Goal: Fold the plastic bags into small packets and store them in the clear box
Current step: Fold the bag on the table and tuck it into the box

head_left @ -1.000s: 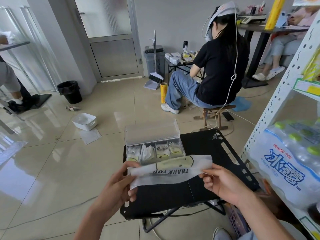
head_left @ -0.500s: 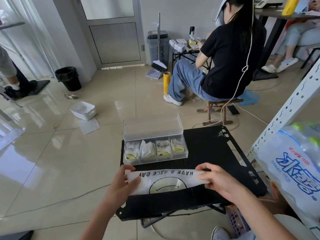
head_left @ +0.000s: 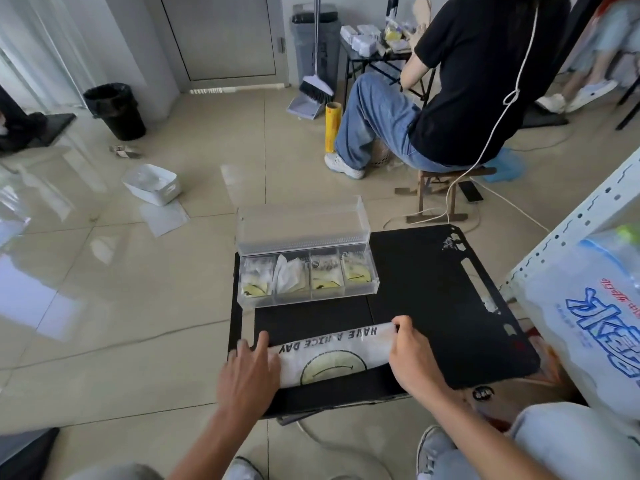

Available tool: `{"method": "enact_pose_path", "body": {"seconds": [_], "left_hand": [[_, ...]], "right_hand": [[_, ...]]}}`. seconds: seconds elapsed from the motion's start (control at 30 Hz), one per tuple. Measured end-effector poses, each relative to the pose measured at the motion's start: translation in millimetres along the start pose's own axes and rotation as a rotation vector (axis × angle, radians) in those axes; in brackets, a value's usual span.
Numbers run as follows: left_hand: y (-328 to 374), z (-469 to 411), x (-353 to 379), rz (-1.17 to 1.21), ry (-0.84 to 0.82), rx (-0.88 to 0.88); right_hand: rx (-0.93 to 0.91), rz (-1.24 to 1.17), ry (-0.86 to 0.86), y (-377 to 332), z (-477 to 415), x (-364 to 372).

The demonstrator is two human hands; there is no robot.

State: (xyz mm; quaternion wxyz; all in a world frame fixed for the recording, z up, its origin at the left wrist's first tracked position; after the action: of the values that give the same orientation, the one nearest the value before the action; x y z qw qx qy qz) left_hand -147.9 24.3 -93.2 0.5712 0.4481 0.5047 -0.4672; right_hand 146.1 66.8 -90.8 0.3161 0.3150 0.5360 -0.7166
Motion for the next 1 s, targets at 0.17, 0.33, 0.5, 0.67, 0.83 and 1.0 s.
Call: {"method": "enact_pose_path", "body": {"seconds": [0.17,0.33,0.5,0.67,0.83,1.0], "left_hand": [[24,9,16,-0.009,0.017,0.338],[26,13,28,-0.033,-0.074,0.390],[27,14,21,0.034,0.020,0.432],[17,13,28,-0.010,-0.085,0.438],[20,15,29,-0.053,-0.084,0.489],[8,6,14,0.005,-0.024,0.365]], "right_hand": [[-0.073,0.203,0.129,3,5,-1],[-0.282,0.433,0.349,-32,19,-15],[-0.727,0.212,-0.136,-122,80,80],[-0.511,0.226,-0.205,-63,47,82],[-0.379,0.521,-0.110,24,5,23],[-0.343,0.523,-0.138,16,4,25]]}}
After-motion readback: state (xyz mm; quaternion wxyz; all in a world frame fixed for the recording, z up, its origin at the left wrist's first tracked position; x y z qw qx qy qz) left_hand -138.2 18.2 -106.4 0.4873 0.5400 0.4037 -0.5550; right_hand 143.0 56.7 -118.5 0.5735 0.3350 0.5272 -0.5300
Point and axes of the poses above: each hand's wrist, its own z-axis away from the middle knuckle, its own x-axis out of the palm, y = z × x, the point moved 6 cm from there along -z, towards the middle knuckle, and after that the axes turned 5 degrees about -z, right-handed, at the moved point
